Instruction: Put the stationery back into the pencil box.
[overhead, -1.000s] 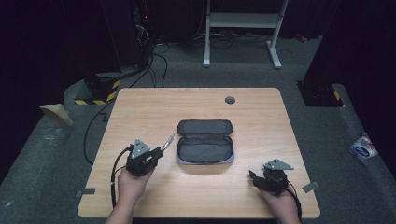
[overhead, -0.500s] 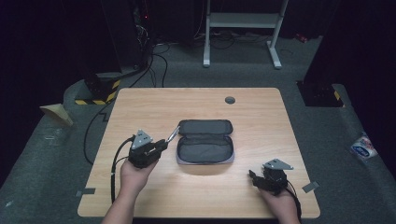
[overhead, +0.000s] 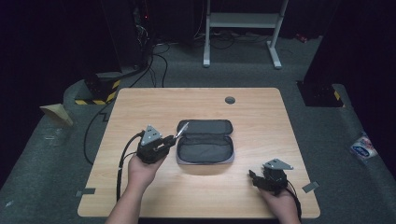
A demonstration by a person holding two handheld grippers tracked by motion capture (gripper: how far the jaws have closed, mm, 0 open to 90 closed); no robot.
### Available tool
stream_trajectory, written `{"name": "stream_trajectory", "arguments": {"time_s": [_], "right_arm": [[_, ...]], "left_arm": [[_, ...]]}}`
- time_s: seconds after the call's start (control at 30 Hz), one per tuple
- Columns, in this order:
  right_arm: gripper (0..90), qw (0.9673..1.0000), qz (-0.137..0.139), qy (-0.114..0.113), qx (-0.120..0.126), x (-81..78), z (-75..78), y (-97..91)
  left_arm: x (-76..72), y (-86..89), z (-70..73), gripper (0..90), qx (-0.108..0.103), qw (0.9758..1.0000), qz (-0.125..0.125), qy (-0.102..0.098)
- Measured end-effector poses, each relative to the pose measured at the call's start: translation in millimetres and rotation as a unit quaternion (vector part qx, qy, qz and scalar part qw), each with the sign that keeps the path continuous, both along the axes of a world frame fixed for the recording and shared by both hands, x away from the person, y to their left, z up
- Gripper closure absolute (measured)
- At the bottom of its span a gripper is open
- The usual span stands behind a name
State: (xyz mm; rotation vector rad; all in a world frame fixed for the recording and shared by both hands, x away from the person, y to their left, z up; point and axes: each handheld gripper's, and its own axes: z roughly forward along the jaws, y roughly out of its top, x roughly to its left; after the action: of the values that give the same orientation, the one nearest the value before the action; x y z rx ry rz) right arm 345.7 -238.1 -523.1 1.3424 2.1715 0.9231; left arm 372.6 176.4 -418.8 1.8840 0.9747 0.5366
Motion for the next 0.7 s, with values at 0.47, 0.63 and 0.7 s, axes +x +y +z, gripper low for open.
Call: {"name": "stream_trajectory", "arguments": {"time_s": [0.47,0.63,0.7], "right_arm": [[31.5,1.0000,0.000,0.000,0.000,-0.1,0.0,0.0],[31.5,1.0000,0.002,0.000,-0.001,0.3,0.0,-0.4],[31.5,1.0000,0.003,-0.002,-0.002,0.9,-0.2,-0.2]], "left_arm": [[21.5,-33.1,-2.6,78.9,0.009,0.9993,-0.036,0.005],[29.3,-41.8,-4.9,78.9,0.001,0.9989,-0.045,0.011],[32.6,-45.4,-4.3,78.9,0.000,0.9988,-0.048,0.008]]}}
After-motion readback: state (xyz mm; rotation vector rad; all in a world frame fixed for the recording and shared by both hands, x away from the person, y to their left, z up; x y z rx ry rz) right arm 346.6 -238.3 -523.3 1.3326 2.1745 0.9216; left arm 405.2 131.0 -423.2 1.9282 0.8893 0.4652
